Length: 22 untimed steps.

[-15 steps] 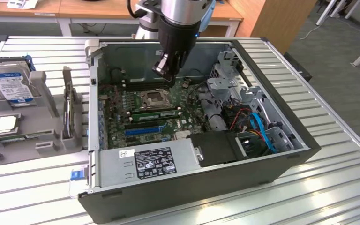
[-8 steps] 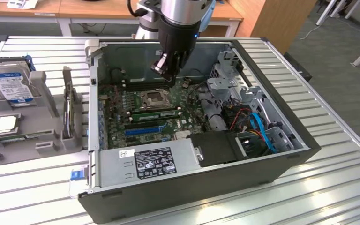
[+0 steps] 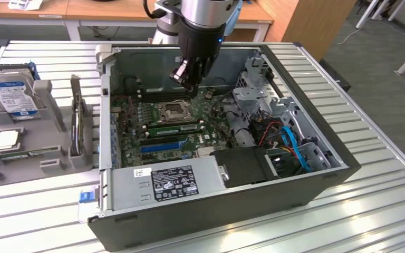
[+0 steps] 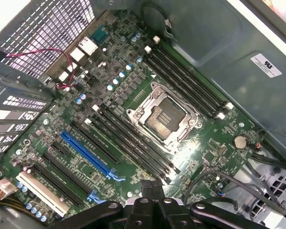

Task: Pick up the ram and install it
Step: 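Press down the ram until it locks into place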

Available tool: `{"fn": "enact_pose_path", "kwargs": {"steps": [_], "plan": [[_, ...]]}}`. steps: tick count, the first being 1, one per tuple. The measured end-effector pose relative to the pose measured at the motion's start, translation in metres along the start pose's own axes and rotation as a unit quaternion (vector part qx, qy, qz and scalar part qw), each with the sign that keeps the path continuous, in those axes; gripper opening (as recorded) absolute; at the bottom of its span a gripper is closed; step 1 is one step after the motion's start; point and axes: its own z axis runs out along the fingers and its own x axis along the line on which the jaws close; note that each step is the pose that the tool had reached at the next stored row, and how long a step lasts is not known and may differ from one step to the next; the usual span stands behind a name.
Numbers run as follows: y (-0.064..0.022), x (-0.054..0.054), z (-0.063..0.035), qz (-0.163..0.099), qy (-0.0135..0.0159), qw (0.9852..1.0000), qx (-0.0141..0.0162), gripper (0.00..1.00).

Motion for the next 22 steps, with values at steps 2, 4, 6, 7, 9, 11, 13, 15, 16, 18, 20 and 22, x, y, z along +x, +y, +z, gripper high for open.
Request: {"fn": "enact_pose_path", "kwargs": {"steps": [2,4,6,7,9,11,13,15,16,18,20,22], "plan": [[0.0,0.0,0.0,0.0,0.0,1.0,0.0,0.1],[0.0,0.0,0.0,0.0,0.0,1.0,0.0,0.1],[0.0,0.0,0.0,0.008,-0.0002,1.0,0.0003,0.1],[0.0,0.0,0.0,0.013,-0.0001,0.9999,0.0003,0.1],[0.0,0.0001,-0.0001,0.024,-0.0001,0.9997,0.0008,0.1],[0.0,0.0001,0.0,0.036,-0.0004,0.9994,0.0011,0.1],[0.0001,0.0001,-0.0001,0.047,0.0002,0.9989,0.0011,0.1],[0.0,0.0,0.0,0.059,0.0001,0.9982,0.0013,0.1],[0.0,0.0,0.0,0.066,-0.0001,0.9978,0.0017,0.1],[0.0,0.0,0.0,0.081,-0.0006,0.9967,0.0024,0.1],[0.0,0.0,0.0,0.096,-0.0012,0.9954,0.0032,0.1],[0.0,0.0,0.0,0.111,-0.0019,0.9939,0.0041,0.1]]}}
